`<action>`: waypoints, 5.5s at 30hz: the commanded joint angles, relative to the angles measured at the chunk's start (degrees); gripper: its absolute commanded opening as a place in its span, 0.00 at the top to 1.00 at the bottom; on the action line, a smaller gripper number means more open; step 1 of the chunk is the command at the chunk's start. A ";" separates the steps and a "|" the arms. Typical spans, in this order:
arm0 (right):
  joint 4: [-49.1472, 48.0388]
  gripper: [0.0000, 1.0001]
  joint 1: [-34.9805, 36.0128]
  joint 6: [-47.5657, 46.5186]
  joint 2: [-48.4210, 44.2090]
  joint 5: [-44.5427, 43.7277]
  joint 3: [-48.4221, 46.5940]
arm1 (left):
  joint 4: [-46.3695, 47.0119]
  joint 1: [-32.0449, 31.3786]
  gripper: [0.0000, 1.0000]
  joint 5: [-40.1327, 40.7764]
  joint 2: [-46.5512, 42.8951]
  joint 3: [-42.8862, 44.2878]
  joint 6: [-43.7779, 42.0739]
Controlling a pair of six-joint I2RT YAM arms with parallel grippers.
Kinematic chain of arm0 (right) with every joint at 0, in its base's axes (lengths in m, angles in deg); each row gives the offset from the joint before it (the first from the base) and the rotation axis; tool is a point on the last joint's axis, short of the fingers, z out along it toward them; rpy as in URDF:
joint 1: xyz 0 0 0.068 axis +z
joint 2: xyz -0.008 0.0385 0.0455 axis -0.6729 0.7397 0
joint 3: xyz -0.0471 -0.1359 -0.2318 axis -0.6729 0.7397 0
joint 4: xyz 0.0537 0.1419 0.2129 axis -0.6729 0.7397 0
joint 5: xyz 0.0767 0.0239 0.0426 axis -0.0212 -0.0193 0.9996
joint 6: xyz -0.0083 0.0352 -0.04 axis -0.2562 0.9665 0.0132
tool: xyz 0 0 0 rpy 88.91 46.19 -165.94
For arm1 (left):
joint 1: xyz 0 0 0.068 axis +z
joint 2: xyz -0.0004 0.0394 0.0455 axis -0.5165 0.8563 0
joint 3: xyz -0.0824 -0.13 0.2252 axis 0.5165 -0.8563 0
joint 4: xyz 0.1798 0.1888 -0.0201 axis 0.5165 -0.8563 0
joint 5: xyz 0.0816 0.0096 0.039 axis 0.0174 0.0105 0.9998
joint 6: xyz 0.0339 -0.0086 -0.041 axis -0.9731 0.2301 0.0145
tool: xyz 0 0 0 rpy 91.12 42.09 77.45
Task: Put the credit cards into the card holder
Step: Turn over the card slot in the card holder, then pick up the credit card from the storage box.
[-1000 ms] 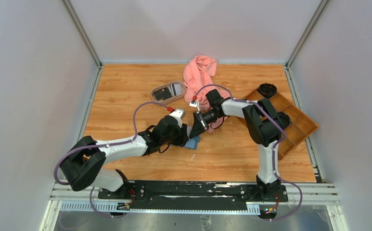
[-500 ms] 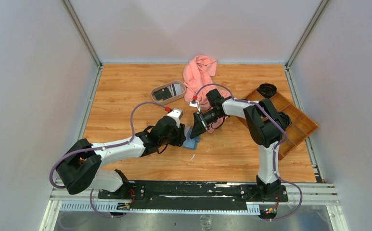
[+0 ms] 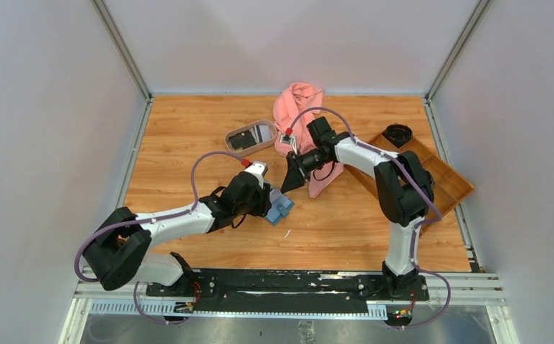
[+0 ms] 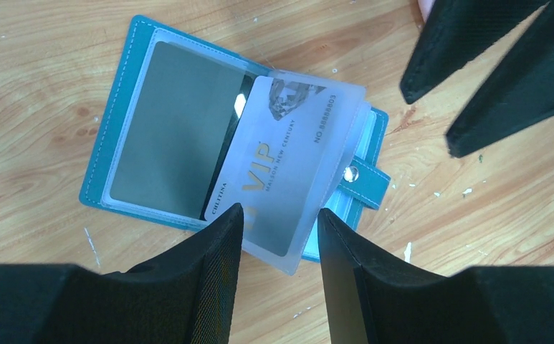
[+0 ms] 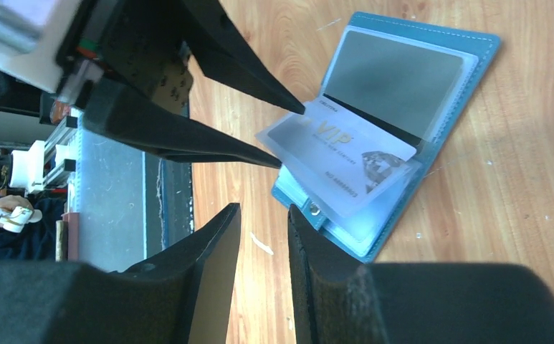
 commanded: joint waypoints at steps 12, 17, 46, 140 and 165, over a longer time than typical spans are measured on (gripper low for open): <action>1.22 0.65 1.30 -0.69 4.99 -0.43 0.60 | -0.30 2.08 0.54 -0.19 -0.75 -0.45 -1.24; 0.74 0.65 2.42 1.17 8.05 -2.35 -1.29 | -0.30 2.38 0.54 -0.75 -0.45 -0.38 -1.22; -3.73 0.64 2.64 10.73 19.21 -4.50 -15.48 | -1.07 12.95 0.50 -8.90 2.95 4.29 -7.73; 5.89 0.26 -26.62 -17.63 -31.85 -10.99 20.78 | -23.50 27.21 0.51 -10.59 49.29 65.89 -1.46; 6.43 0.27 -26.55 -17.82 -31.47 -11.62 20.73 | -24.35 27.96 0.91 -15.05 54.12 69.13 -0.48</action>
